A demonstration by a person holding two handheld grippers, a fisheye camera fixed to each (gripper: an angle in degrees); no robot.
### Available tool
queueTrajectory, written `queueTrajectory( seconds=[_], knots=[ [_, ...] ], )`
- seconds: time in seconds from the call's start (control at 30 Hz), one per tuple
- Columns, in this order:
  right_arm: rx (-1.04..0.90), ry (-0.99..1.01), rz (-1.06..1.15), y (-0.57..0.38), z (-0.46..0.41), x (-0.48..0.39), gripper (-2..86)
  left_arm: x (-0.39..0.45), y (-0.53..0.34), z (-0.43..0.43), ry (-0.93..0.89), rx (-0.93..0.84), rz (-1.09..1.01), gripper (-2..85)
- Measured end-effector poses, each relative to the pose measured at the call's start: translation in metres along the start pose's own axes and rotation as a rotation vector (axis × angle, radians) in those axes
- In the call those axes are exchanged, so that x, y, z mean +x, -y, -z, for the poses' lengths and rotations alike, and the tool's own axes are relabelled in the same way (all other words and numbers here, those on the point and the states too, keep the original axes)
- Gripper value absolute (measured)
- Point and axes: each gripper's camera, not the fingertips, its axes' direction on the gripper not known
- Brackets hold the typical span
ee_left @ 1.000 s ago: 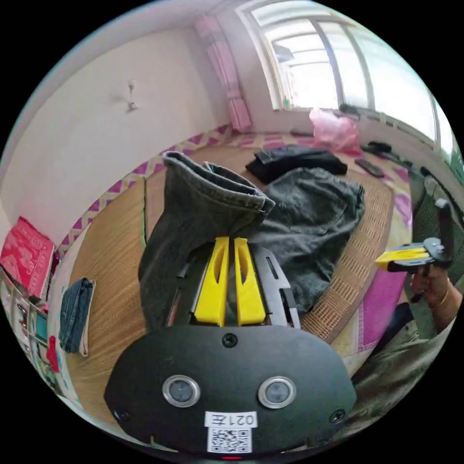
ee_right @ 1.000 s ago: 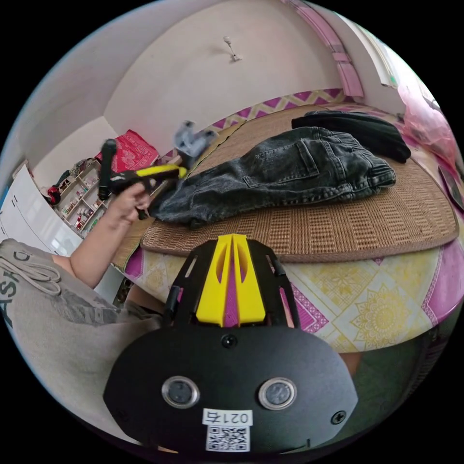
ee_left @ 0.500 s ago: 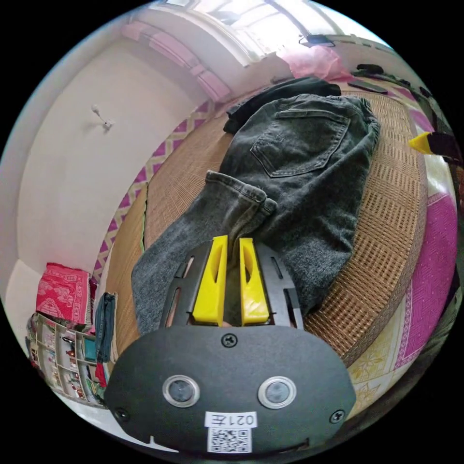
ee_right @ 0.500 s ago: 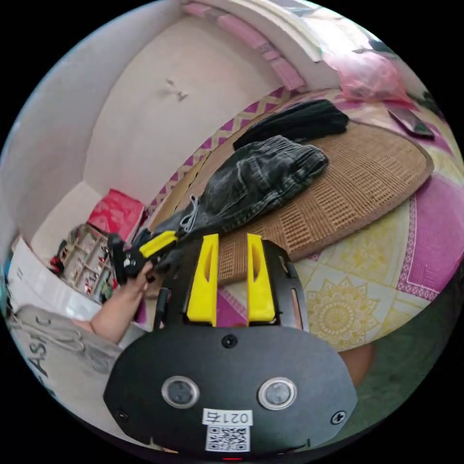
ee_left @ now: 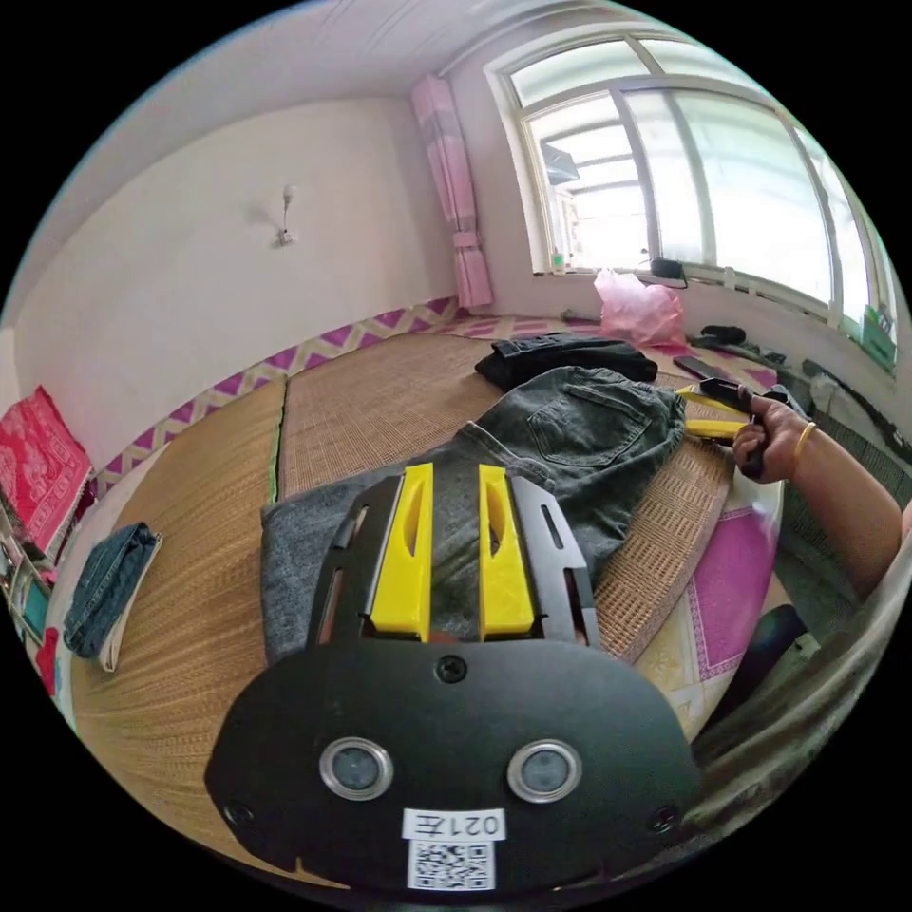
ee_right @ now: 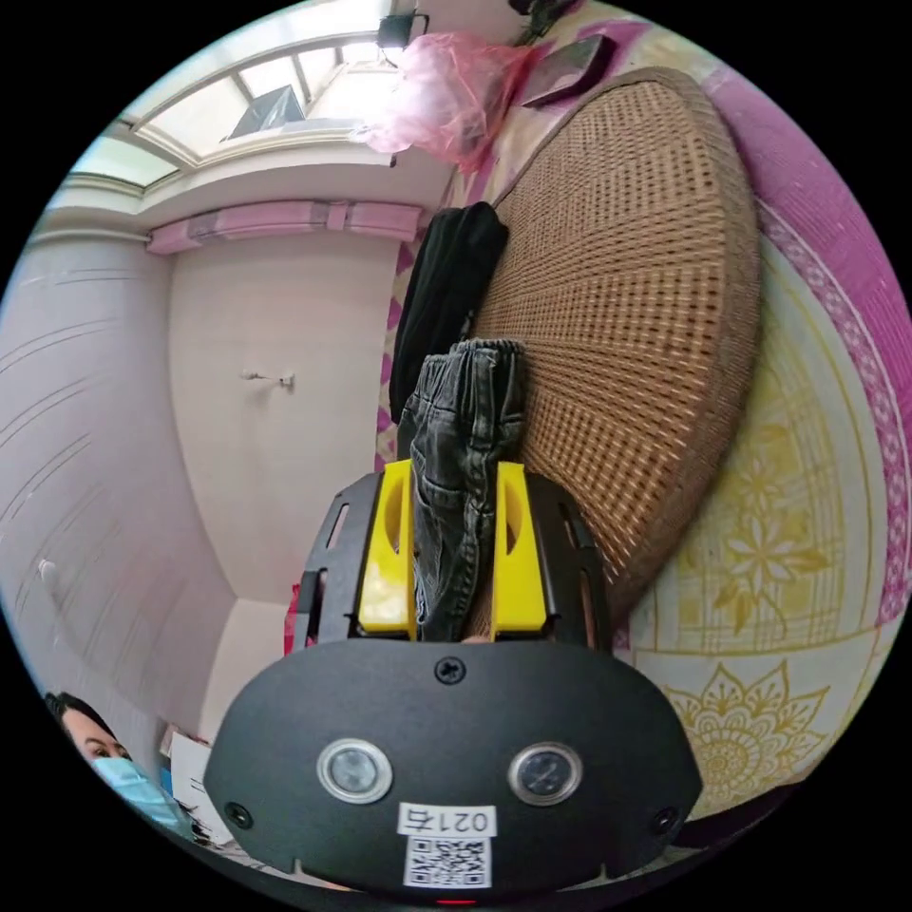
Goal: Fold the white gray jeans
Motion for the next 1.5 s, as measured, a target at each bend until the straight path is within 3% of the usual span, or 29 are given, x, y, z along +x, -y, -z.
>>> queueTrajectory(
  seconds=[0.23, 0.3, 0.5, 0.57, 0.7, 0.77, 0.83, 0.87, 1.03, 1.13, 1.23, 1.37, 1.43, 1.5],
  knots=[
    [-0.027, 0.042, -0.011, -0.013, -0.04, -0.042, 7.3, -0.077, -0.07, 0.04, -0.011, -0.029, 0.077, 6.5],
    [-0.025, -0.001, 0.095, -0.028, -0.04, -0.085, 6.2, -0.097, -0.089, 0.05, -0.012, -0.039, 0.098, 6.3],
    [-0.033, -0.204, 0.84, -0.177, -0.094, -0.325, 5.7, -0.161, -0.154, 0.08, -0.058, -0.019, 0.21, 5.3],
    [-0.045, -0.32, 1.201, -0.286, -0.146, -0.403, 5.7, -0.177, -0.17, 0.084, -0.066, -0.013, 0.241, 5.2],
    [-0.12, -0.467, 1.695, -0.466, -0.246, -0.441, 5.8, -0.203, -0.209, 0.09, -0.053, 0.001, 0.29, 5.0],
    [-0.259, -0.592, 1.964, -0.567, -0.321, -0.409, 5.8, -0.213, -0.228, 0.089, -0.045, -0.006, 0.308, 4.8],
    [-0.44, -0.694, 2.066, -0.614, -0.372, -0.368, 5.8, -0.225, -0.253, 0.086, -0.031, -0.028, 0.328, 4.8],
    [-0.513, -0.735, 2.086, -0.632, -0.393, -0.346, 5.7, -0.228, -0.259, 0.085, -0.028, -0.035, 0.334, 4.7],
    [-0.257, -0.725, 2.138, -0.664, -0.384, -0.36, 5.7, -0.255, -0.295, 0.074, 0.001, -0.046, 0.37, 4.1],
    [-0.33, -0.726, 2.175, -0.679, -0.409, -0.34, 5.7, -0.264, -0.291, 0.049, -0.052, 0.015, 0.379, 3.4],
    [-0.28, -0.713, 2.208, -0.681, -0.42, -0.323, 6.0, -0.267, -0.267, 0.01, -0.14, 0.076, 0.362, 1.5],
    [-0.563, -0.4, 1.923, -0.623, -0.396, -0.354, 6.3, -0.26, -0.227, -0.055, -0.232, 0.081, 0.307, -0.5],
    [-0.639, -0.326, 1.831, -0.591, -0.383, -0.359, 6.4, -0.248, -0.214, -0.128, -0.18, -0.066, 0.229, -0.8],
    [-0.536, -0.362, 1.744, -0.55, -0.367, -0.362, 6.2, -0.248, -0.226, -0.201, -0.08, -0.335, 0.204, -0.9]
  ],
)
